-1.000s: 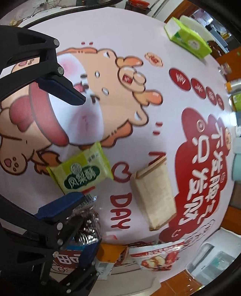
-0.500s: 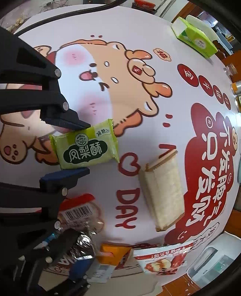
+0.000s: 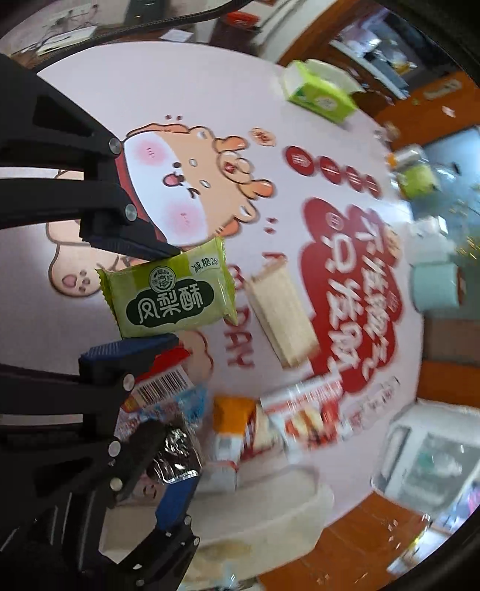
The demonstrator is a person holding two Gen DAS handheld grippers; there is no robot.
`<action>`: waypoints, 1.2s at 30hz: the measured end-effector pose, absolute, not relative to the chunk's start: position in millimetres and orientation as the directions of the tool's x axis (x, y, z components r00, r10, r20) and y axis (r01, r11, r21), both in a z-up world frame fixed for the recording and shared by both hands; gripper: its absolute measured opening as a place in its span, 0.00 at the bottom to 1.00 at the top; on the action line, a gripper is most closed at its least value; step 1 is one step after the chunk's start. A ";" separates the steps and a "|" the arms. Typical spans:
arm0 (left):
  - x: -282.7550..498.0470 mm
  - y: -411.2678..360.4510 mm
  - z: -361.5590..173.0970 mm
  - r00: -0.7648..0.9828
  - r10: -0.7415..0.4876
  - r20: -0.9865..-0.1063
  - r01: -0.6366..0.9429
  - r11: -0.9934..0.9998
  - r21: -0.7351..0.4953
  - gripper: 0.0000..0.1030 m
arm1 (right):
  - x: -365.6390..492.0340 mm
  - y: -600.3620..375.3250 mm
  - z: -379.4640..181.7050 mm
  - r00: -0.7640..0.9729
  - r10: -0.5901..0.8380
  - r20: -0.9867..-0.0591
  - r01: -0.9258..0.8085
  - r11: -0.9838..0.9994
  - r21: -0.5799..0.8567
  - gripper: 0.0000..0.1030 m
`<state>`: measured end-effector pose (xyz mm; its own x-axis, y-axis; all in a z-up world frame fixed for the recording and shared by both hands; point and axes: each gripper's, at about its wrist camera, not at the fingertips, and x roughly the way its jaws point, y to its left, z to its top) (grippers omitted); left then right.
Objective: Organize snacks
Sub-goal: 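Carry both packs over the white bin and open both tools to drop them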
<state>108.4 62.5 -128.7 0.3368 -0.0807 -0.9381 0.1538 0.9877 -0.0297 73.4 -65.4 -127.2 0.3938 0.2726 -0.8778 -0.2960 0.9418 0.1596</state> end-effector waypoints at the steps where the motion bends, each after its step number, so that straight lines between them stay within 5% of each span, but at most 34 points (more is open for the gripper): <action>1: 107.0 56.8 -119.4 0.352 -0.087 -0.932 0.171 0.985 -0.027 0.37 | 67.9 -69.1 -119.7 0.409 0.276 -0.870 -0.292 0.943 0.162 0.40; 20: 91.7 -143.7 -2.8 0.543 -0.257 -0.799 0.493 0.868 0.055 0.37 | -18.0 -253.8 4.3 0.712 0.063 -0.699 0.054 0.988 0.145 0.40; 36: 115.2 -262.4 -17.9 0.530 -0.237 -0.814 0.564 0.815 0.130 0.37 | -35.7 -351.8 2.0 0.697 -0.077 -0.713 0.266 0.951 0.157 0.41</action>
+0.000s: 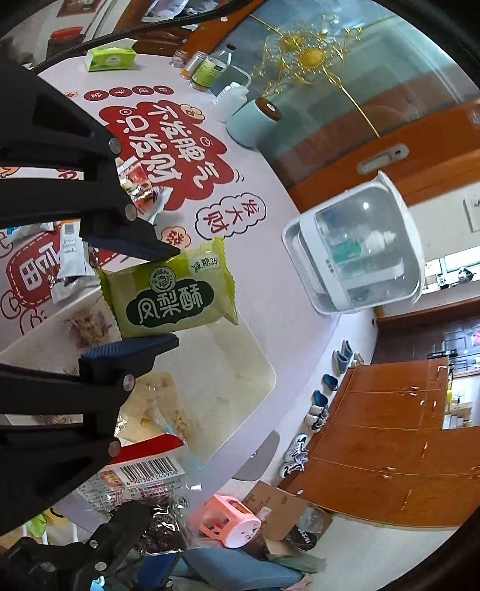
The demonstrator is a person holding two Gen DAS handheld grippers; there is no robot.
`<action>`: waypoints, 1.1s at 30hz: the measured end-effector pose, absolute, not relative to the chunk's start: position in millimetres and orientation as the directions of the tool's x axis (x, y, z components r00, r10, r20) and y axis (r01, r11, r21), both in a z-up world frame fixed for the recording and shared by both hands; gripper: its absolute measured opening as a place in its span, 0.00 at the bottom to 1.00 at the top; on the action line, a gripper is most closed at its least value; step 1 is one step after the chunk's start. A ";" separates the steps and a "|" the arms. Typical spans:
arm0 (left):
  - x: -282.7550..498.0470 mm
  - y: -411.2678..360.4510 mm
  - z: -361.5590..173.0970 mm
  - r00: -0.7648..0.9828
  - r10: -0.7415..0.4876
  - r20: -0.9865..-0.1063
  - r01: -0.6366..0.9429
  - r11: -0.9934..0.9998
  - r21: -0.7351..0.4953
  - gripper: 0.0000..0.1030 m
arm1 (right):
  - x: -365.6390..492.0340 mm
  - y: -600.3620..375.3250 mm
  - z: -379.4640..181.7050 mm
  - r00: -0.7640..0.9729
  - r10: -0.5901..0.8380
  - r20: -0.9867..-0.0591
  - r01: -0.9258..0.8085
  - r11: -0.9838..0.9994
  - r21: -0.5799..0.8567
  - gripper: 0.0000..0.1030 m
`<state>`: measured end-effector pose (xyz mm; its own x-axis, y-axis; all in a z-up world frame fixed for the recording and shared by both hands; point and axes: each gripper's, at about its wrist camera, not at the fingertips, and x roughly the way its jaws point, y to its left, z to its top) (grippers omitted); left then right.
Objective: Organize snacks
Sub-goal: 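Carry both packs over the white bin and open both tools to drop them, then move both open tools back over the brown bread bar and red bag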
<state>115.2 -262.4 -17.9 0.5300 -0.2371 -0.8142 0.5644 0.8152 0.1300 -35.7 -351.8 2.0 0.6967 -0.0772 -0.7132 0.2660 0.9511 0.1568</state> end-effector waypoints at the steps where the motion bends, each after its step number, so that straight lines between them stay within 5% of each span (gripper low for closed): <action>1: 114.6 -266.6 -18.7 0.527 -0.236 -0.816 0.565 0.815 0.129 0.37 | -37.1 -353.0 1.8 0.695 -0.082 -0.714 0.269 0.951 0.153 0.41; 7: 116.1 -278.5 -26.5 0.513 -0.224 -0.828 0.567 0.813 0.132 0.38 | -39.1 -359.8 -6.9 0.680 -0.084 -0.728 0.273 0.951 0.145 0.41; 9: 116.1 -280.8 -29.4 0.504 -0.218 -0.835 0.576 0.806 0.137 0.57 | -36.9 -359.4 -11.1 0.670 -0.086 -0.738 0.271 0.953 0.134 0.44; 10: 115.8 -281.1 -30.9 0.502 -0.206 -0.840 0.575 0.805 0.146 0.85 | -35.6 -358.3 -12.9 0.662 -0.093 -0.744 0.272 0.955 0.122 0.45; 11: 115.7 -280.3 -31.1 0.510 -0.197 -0.837 0.567 0.809 0.155 0.98 | -34.0 -356.8 -15.5 0.652 -0.100 -0.751 0.268 0.958 0.105 0.48; 14: 111.5 -276.8 -30.3 0.540 -0.184 -0.821 0.555 0.812 0.182 0.98 | -33.4 -353.6 -23.5 0.635 -0.112 -0.764 0.272 0.959 0.085 0.62; 33: 90.9 -214.5 -29.3 0.549 -0.140 -0.824 0.505 0.842 0.193 0.98 | -36.4 -336.7 -28.9 0.620 -0.057 -0.782 0.271 0.951 0.146 0.63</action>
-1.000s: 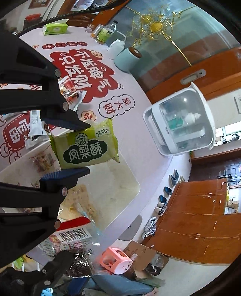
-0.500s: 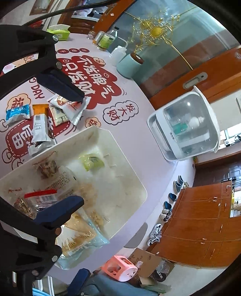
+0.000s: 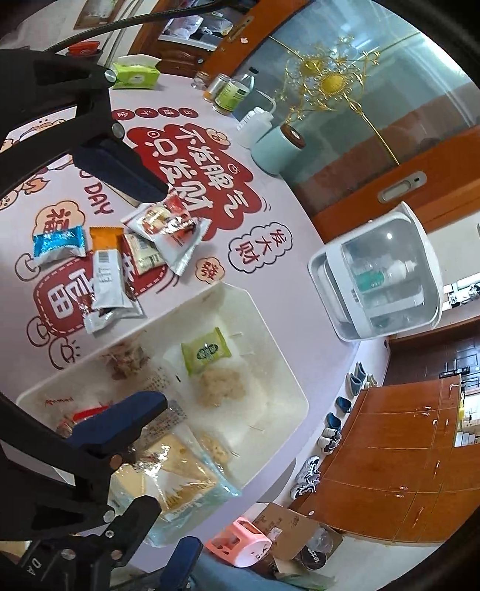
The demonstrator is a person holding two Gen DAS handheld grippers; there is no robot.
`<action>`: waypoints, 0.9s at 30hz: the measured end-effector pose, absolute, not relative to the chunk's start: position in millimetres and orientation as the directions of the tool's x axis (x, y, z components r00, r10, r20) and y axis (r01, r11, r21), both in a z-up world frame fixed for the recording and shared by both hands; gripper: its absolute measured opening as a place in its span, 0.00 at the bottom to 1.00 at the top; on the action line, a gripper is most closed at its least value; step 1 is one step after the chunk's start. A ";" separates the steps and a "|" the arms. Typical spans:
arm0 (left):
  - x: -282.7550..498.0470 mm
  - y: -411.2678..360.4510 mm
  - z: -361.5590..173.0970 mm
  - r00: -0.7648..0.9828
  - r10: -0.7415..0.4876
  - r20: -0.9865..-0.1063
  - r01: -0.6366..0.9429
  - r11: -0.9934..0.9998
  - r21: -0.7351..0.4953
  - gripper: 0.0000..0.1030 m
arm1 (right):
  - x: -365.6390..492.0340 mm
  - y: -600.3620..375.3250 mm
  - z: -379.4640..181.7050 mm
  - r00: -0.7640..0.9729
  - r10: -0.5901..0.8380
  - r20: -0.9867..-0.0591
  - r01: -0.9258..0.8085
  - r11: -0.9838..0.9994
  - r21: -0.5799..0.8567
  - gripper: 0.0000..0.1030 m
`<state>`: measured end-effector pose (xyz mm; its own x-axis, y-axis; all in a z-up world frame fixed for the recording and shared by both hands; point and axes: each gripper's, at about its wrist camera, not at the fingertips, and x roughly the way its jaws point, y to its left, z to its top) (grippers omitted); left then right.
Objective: Organize snacks
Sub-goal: 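Move both open tools back over the brown bread bar and red bag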
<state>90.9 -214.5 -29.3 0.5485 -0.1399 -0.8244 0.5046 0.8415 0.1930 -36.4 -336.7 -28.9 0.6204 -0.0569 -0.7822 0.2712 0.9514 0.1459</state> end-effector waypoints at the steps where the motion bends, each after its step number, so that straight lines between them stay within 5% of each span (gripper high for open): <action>1: 89.5 -211.2 -29.2 0.549 -0.139 -0.825 0.503 0.843 0.193 0.98 | -36.2 -334.4 -29.0 0.619 -0.054 -0.784 0.269 0.952 0.147 0.63; 27: 122.9 14.9 -38.4 0.529 0.020 -0.848 0.433 0.854 0.290 0.98 | 0.0 -203.2 -27.0 0.596 0.019 -0.803 0.145 0.981 0.131 0.62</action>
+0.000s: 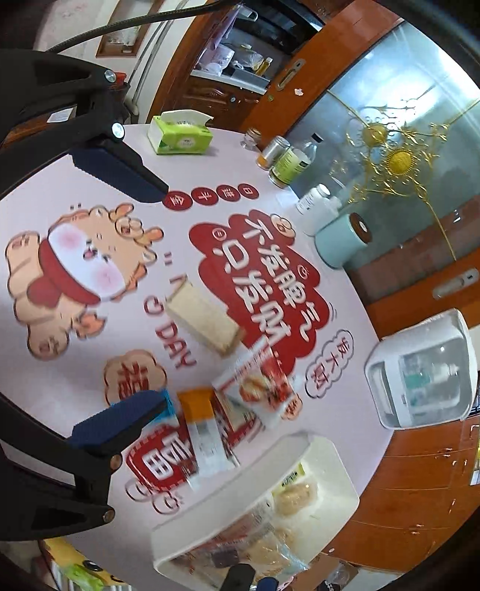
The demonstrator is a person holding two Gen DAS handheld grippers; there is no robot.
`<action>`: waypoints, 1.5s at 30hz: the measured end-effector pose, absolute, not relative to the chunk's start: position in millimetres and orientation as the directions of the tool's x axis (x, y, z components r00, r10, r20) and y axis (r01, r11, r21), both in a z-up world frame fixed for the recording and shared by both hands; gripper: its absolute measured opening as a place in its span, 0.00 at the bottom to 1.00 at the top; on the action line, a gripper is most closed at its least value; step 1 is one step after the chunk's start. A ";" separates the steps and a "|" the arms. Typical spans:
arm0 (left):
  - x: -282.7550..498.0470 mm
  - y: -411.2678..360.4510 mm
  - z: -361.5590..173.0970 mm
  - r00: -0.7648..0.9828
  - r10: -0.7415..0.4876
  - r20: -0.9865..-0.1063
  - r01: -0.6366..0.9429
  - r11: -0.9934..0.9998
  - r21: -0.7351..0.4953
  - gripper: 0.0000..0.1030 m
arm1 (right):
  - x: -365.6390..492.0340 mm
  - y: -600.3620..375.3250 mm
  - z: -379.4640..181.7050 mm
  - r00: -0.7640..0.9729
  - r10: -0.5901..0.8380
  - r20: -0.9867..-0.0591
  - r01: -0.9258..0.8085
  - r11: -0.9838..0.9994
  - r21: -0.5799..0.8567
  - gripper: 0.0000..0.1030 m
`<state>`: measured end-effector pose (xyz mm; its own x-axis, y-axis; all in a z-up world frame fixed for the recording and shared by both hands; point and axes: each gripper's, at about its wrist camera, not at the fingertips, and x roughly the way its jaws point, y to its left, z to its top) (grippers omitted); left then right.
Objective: Organize snacks
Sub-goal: 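Move both open tools back over the brown bread bar and red bag, then grasp the brown bread bar with left tool while right grasps the red-printed bag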
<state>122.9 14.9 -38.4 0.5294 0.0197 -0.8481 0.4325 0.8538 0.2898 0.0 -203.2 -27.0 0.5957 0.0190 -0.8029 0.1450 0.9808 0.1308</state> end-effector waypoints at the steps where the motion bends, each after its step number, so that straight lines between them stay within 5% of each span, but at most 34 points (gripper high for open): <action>1: 126.9 20.5 -38.3 0.526 0.019 -0.850 0.438 0.851 0.290 0.98 | 4.5 -197.3 -26.8 0.595 0.025 -0.803 0.138 0.982 0.132 0.62; 7: 164.0 38.3 -46.1 0.509 0.006 -0.861 0.492 0.819 0.297 0.98 | 44.1 -173.0 -22.6 0.602 0.071 -0.795 0.106 0.980 0.167 0.63; 12: 201.1 31.1 -75.7 0.443 -0.047 -0.895 0.577 0.779 0.245 0.98 | 94.9 -162.5 -31.6 0.591 0.099 -0.801 0.108 0.974 0.201 0.75; 33: 276.5 8.7 -235.9 0.165 -0.093 -0.982 0.648 0.760 0.037 0.98 | 230.4 -156.5 -171.4 0.384 0.014 -0.923 0.243 0.963 0.116 0.83; 39: 281.2 11.5 -243.2 0.120 -0.132 -0.984 0.619 0.785 -0.030 0.68 | 234.5 -154.8 -185.5 0.377 0.040 -0.926 0.237 0.962 0.138 0.82; 43: 278.1 13.8 -241.5 0.136 -0.130 -0.982 0.584 0.811 -0.026 0.63 | 233.6 -148.0 -181.6 0.404 0.004 -0.915 0.209 0.973 0.097 0.53; 45: 273.0 13.8 -240.0 0.151 -0.124 -0.981 0.574 0.819 -0.016 0.60 | 232.1 -145.8 -175.1 0.430 0.009 -0.903 0.189 0.977 0.099 0.27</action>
<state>273.0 13.8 -240.0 0.1509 -0.1244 -0.9807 0.5739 0.8188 -0.0156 232.1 -145.8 -175.1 0.4299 0.0085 -0.9028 0.1889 0.9770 0.0992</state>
